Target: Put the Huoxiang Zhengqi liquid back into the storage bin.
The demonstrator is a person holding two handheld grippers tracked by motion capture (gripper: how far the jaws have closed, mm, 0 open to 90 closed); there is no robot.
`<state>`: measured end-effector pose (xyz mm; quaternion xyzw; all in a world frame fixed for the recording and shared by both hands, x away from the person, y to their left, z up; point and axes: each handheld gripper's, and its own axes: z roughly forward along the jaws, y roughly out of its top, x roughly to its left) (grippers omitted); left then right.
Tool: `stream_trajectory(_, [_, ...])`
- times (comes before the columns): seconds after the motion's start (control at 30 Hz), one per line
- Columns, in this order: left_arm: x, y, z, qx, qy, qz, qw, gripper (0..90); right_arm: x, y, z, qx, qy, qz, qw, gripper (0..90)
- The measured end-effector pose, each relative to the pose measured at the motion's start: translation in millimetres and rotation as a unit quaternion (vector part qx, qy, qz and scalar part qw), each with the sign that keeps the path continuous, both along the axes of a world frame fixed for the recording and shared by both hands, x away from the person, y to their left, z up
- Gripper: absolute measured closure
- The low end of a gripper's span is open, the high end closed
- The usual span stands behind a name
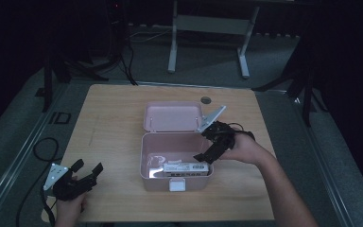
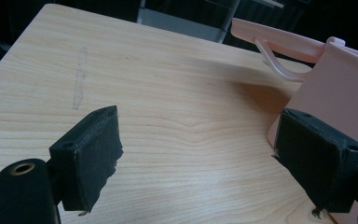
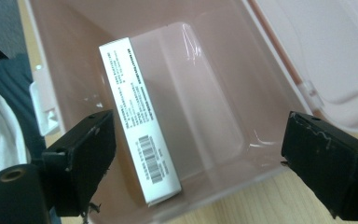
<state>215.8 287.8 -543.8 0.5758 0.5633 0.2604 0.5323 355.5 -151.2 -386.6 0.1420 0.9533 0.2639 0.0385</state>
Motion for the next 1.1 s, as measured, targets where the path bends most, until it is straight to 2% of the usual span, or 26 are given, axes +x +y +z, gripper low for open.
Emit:
stream_trajectory(0.23, [-0.2, 1.1, 0.4, -0.002, 0.0, 0.001, 1.0, 15.0, -5.3, -31.4, -3.9, 0.021, 0.003, -0.016, 0.9996, 10.1])
stream_trajectory(0.3, [-0.2, 0.8, 0.5, -0.001, -0.001, 0.0, 1.0, 15.0, -5.8, -34.9, -4.6, 0.025, 0.003, -0.017, 0.9995, 10.1])
stream_trajectory(0.43, [0.3, -0.2, 0.4, 0.001, -0.001, 0.0, 1.0, 15.0, -10.2, -55.8, -8.4, 0.042, 0.002, -0.041, 0.9983, 10.1])
stream_trajectory(0.7, [0.5, -0.7, 0.6, 0.002, 0.0, -0.001, 1.0, 15.0, -14.5, -80.2, -18.7, 0.059, 0.003, -0.077, 0.9953, 10.1])
stream_trajectory(0.87, [0.5, -0.1, 0.5, 0.001, 0.001, 0.001, 1.0, 15.0, -17.0, -92.4, -28.3, 0.064, 0.002, -0.1, 0.9929, 10.1])
stream_trajectory(1.1, [0.1, 0.4, 0.4, 0.001, 0.001, 0.0, 1.0, 15.0, -28.8, -103.4, -42.8, 0.055, -0.024, -0.137, 0.9888, 10.1])
